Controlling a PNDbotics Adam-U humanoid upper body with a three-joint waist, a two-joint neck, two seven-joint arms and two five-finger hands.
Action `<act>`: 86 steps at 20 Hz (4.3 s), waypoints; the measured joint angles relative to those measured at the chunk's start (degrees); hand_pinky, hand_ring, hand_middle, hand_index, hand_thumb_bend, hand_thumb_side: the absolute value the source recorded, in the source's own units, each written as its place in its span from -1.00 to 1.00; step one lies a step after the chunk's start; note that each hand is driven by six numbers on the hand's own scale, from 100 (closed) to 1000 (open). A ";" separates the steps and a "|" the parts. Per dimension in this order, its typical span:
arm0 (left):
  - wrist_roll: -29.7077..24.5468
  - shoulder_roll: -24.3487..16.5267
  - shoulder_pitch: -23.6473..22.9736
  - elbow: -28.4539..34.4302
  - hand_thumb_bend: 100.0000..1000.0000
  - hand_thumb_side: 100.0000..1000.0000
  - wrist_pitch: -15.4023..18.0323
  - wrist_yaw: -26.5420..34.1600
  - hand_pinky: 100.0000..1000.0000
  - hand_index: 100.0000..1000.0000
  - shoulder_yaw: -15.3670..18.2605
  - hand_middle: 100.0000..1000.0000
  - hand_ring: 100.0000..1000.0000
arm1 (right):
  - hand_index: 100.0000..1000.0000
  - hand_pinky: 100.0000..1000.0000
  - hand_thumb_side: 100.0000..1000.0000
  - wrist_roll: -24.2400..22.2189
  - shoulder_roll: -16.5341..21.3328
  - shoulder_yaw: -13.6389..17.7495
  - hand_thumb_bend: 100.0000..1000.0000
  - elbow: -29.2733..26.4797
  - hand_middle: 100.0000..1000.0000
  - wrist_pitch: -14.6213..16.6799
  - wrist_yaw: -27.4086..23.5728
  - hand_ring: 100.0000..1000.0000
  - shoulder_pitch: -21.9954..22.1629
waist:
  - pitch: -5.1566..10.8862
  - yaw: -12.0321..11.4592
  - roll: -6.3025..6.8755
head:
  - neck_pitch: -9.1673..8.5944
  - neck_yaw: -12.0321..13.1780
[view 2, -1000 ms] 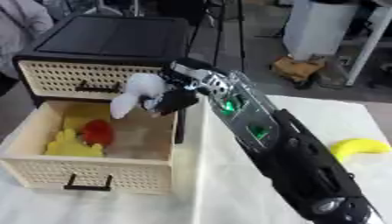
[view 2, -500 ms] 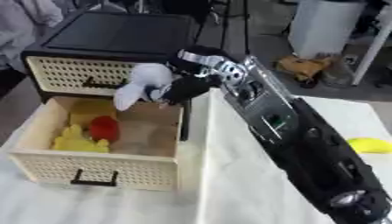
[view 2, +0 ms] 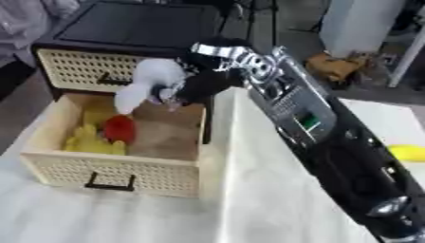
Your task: Pick up objects from table and place into drawer.
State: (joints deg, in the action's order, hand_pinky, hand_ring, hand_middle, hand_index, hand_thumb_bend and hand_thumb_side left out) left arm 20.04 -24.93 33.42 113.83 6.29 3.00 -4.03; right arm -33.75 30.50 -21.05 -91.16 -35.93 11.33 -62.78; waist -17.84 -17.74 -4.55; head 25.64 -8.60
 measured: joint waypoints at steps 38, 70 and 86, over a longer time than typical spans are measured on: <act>0.73 0.26 0.90 0.00 -1.00 0.87 0.71 -0.02 -0.10 0.75 0.01 0.25 0.02 | 0.25 0.31 -0.27 0.63 -6.62 -3.68 0.04 8.46 -0.14 2.27 9.97 0.33 -0.13 | -1.21 -1.39 -0.14 | -0.37 -1.10; 0.94 0.74 0.86 0.00 -0.99 0.85 0.96 -0.03 -0.12 0.74 0.07 0.24 0.01 | 0.24 0.36 -0.03 -0.28 -6.17 -3.05 0.07 5.66 -0.06 3.33 11.47 0.34 0.44 | -1.26 -1.29 -0.09 | -0.60 -0.98; 4.81 0.73 0.29 0.00 -0.98 0.82 3.28 0.29 -0.14 0.71 0.76 0.21 0.00 | 0.13 0.29 0.33 11.86 -1.10 12.66 -0.73 -15.83 -0.12 6.62 2.76 0.26 2.91 | -1.50 0.60 1.45 | -1.10 0.37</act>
State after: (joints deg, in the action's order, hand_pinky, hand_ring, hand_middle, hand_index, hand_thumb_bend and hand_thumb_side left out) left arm 24.85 -24.20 33.71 113.83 9.57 3.29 -3.27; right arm -21.89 29.40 -8.40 -106.99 -29.31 14.10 -59.87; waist -19.34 -17.14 -3.09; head 24.54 -8.23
